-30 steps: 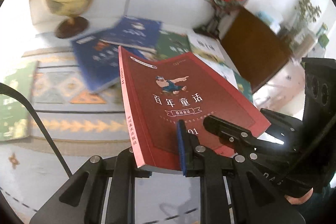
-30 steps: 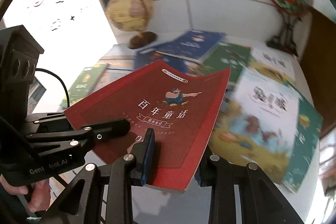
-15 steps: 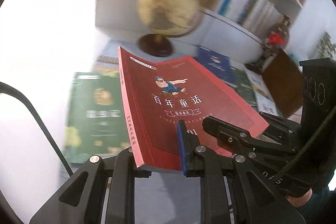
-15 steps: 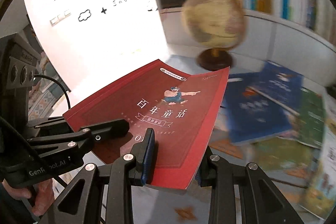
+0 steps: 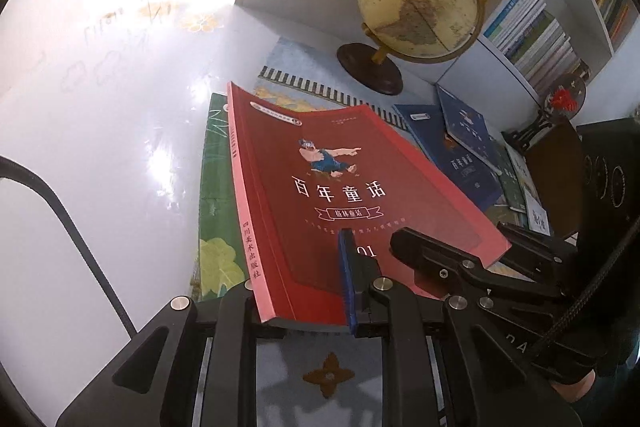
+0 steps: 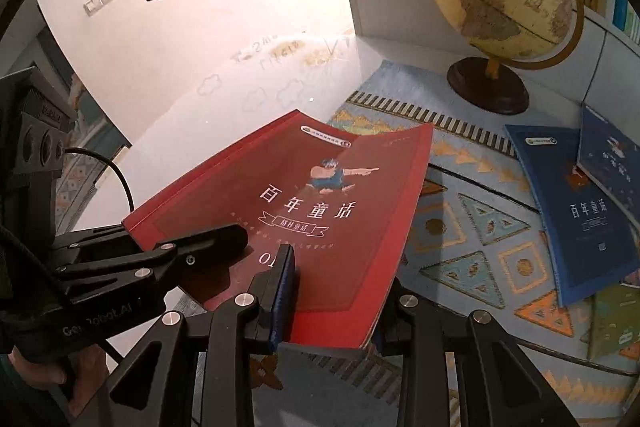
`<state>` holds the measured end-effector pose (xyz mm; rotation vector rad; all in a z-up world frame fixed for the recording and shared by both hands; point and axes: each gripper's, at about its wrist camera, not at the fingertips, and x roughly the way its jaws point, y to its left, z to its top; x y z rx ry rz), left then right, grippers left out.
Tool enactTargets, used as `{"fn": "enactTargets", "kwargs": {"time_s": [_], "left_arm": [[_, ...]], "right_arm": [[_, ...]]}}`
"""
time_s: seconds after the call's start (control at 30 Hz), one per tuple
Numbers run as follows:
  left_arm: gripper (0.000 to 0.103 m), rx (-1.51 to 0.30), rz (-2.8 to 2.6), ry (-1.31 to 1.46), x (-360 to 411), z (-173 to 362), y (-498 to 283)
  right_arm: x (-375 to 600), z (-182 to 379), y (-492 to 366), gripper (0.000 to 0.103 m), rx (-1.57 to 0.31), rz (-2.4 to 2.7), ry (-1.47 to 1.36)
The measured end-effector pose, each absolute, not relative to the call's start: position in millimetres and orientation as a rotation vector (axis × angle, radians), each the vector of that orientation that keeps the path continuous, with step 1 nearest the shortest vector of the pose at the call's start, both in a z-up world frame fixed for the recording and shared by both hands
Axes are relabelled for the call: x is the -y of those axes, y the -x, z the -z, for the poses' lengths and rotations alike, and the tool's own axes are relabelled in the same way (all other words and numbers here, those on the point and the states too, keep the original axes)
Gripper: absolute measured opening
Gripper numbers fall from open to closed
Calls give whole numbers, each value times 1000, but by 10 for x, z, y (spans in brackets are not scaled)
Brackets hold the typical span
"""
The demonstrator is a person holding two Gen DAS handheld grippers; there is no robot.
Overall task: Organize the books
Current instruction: 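Carry the red book with the left gripper toward the rug by the globe, then lower the red book onto the rug and open the left gripper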
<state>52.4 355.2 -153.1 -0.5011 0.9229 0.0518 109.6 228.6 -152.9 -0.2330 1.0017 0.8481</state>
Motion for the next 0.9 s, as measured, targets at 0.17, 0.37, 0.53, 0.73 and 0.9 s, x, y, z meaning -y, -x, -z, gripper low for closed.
{"fn": "enactTargets", "kwargs": {"time_s": [0.17, 0.37, 0.53, 0.73, 0.9], "left_arm": [[17, -946, -36, 533, -3642, 1629, -567], [27, -1013, -57, 562, -3700, 1801, -469], [26, -1053, -122, 602, -3813, 1895, -349], [26, -1071, -200, 601, -3898, 1944, -205], [26, -1066, -222, 587, -3861, 1884, -79]], "right_arm": [[-2295, 1650, -1235, 31, -1058, -830, 189], [-2284, 1838, -1294, 31, -1132, -819, 163], [-2305, 1983, -1298, 31, -1202, -828, 154], [-2339, 2078, -1247, 31, -1233, -844, 187], [-2151, 2120, -1232, 38, -1271, -823, 161]]}}
